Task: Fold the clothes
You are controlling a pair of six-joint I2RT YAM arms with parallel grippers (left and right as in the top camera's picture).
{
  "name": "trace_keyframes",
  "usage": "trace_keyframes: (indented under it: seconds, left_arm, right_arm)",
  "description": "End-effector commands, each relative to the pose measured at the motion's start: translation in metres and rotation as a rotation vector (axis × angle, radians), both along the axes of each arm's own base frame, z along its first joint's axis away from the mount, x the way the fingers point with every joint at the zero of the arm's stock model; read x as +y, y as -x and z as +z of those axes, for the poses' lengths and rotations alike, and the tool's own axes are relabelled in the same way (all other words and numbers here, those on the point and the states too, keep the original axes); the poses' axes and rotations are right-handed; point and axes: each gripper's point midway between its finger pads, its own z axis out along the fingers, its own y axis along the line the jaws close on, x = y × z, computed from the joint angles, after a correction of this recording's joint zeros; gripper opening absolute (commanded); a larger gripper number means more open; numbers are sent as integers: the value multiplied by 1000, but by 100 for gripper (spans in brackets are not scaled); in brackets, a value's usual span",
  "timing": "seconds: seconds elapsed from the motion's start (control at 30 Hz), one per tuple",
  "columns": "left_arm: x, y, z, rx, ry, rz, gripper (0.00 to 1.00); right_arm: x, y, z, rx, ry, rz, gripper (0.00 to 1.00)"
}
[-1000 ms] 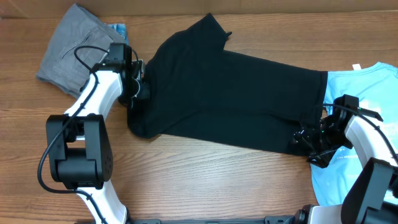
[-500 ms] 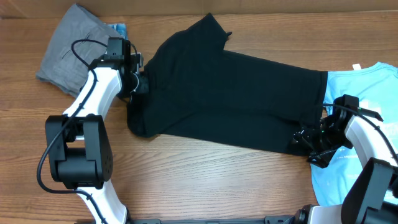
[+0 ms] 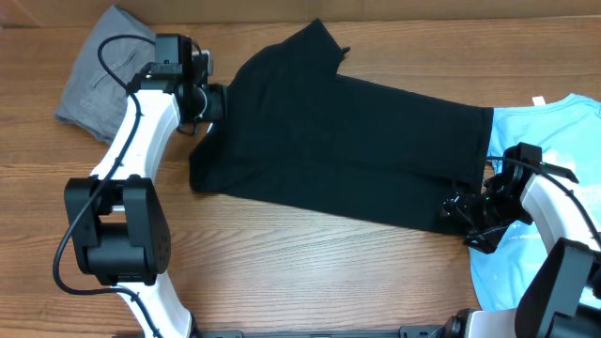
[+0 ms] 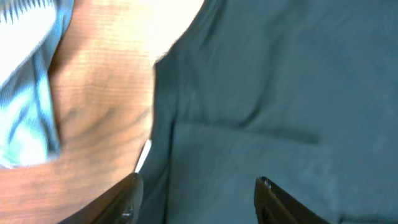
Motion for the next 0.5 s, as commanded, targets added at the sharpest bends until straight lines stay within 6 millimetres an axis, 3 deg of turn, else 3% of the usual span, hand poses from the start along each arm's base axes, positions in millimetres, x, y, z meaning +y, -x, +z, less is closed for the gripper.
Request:
trace_keyframes:
  seconds: [0.0, 0.07, 0.2, 0.3, 0.33, 0.4, 0.43, 0.47]
  left_arm:
    - [10, 24, -11, 108, -83, -28, 61]
    - [10, 51, -19, 220, -91, -58, 56]
    - [9, 82, -31, 326, -111, -154, 59]
    - [8, 105, -60, 387, -104, -178, 58]
    - [8, 110, -66, 395, -98, -179, 48]
    - [7, 115, -77, 401, -96, -180, 12]
    - [8, 114, -80, 390, -101, -179, 4]
    - [12, 110, -80, 375, -112, -171, 4]
  right_arm:
    - [1, 2, 0, 5, -1, 8, 82]
    - [2, 2, 0, 7, -2, 8, 82]
    - [2, 2, 0, 6, -1, 8, 82]
    - [2, 2, 0, 6, -2, 8, 82]
    - [2, 2, 0, 6, -2, 8, 82]
    - [2, 2, 0, 6, -2, 7, 82]
    - [2, 2, 0, 6, -2, 7, 83]
    - [2, 2, 0, 7, -2, 7, 82]
